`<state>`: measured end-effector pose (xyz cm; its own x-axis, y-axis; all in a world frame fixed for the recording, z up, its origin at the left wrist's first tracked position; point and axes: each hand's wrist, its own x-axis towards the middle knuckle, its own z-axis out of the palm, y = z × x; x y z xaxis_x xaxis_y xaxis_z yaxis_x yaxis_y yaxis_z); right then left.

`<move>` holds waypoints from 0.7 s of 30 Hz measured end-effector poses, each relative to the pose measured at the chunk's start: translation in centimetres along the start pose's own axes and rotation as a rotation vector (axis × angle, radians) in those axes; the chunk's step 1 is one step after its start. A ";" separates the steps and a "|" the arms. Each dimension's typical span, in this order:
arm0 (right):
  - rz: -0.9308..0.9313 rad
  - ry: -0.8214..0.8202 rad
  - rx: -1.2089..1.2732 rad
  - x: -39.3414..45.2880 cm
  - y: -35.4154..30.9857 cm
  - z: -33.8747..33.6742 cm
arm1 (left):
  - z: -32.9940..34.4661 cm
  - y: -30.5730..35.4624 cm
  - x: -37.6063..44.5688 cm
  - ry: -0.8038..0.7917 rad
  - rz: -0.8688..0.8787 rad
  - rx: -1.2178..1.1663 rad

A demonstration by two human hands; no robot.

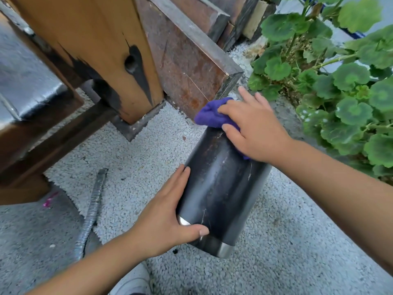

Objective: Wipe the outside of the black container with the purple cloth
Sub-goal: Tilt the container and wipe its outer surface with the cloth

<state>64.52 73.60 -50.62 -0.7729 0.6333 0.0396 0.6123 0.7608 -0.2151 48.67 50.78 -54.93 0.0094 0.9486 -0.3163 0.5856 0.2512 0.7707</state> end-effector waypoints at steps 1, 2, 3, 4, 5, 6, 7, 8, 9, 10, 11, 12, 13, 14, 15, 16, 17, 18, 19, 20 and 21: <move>-0.037 -0.014 0.011 0.0 -0.4 -0.1 | 0.1 0.0 -0.1 0.002 -0.001 0.006; -0.088 -0.026 0.019 -0.1 -1.0 -0.1 | 0.1 0.1 -0.1 0.008 -0.004 0.005; -0.133 -0.040 0.024 -0.4 -1.6 -0.2 | 0.2 0.0 -0.2 0.017 -0.009 0.003; -0.163 -0.066 0.025 -0.7 -2.3 -0.2 | 0.2 0.1 -0.2 0.027 -0.013 0.001; -0.185 -0.097 0.025 -1.2 -3.2 -0.2 | 0.2 0.3 -0.2 0.038 -0.010 -0.001; -0.212 -0.130 0.030 -1.8 -4.1 -0.1 | 0.2 0.5 -0.1 0.053 0.006 -0.010; -0.243 -0.165 0.047 -2.5 -5.1 0.2 | 0.2 0.7 -0.1 0.072 0.027 -0.026; -0.279 -0.189 0.071 -3.4 -6.1 0.4 | 0.2 0.8 0.0 0.087 0.044 -0.042; -0.307 -0.199 0.099 -4.3 -7.2 0.7 | 0.3 0.9 0.0 0.101 0.051 -0.047; -0.319 -0.198 0.129 -5.2 -8.2 1.0 | 0.5 0.9 -0.1 0.117 0.050 -0.038; -0.322 -0.190 0.155 -5.9 -8.9 1.2 | 0.7 0.9 -0.4 0.130 0.039 -0.024; -0.326 -0.182 0.167 -6.4 -9.2 1.3 | 0.9 1.0 -0.5 0.137 0.029 -0.018; -0.343 -0.173 0.156 -6.7 -9.1 1.3 | 1.0 1.1 -0.7 0.137 0.026 -0.017; -0.371 -0.162 0.130 -6.6 -8.8 1.1 | 1.1 1.1 -0.7 0.134 0.029 -0.016; -0.395 -0.154 0.095 -6.2 -8.1 0.9 | 1.1 1.2 -0.7 0.128 0.036 -0.019; -0.399 -0.150 0.054 -5.6 -7.3 0.6 | 1.1 1.2 -0.6 0.120 0.039 -0.025; -0.376 -0.146 0.012 -4.8 -6.2 0.3 | 1.1 1.3 -0.6 0.109 0.029 -0.027; -0.325 -0.134 -0.021 -3.8 -4.9 -0.1 | 1.1 1.3 -0.7 0.094 0.004 -0.021; -0.258 -0.109 -0.043 -2.8 -3.5 -0.4 | 1.1 1.2 -0.7 0.075 -0.025 -0.007; -0.194 -0.069 -0.054 -2.0 -2.1 -0.7 | 1.1 1.1 -0.8 0.057 -0.048 0.008; -0.142 -0.023 -0.066 -1.4 -0.7 -0.9 | 1.1 1.0 -0.8 0.042 -0.059 0.021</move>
<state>65.31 72.33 -49.66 -0.8559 0.5154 0.0424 0.5052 0.8508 -0.1444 50.15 50.02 -54.55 -0.0599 0.9397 -0.3368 0.6011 0.3034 0.7394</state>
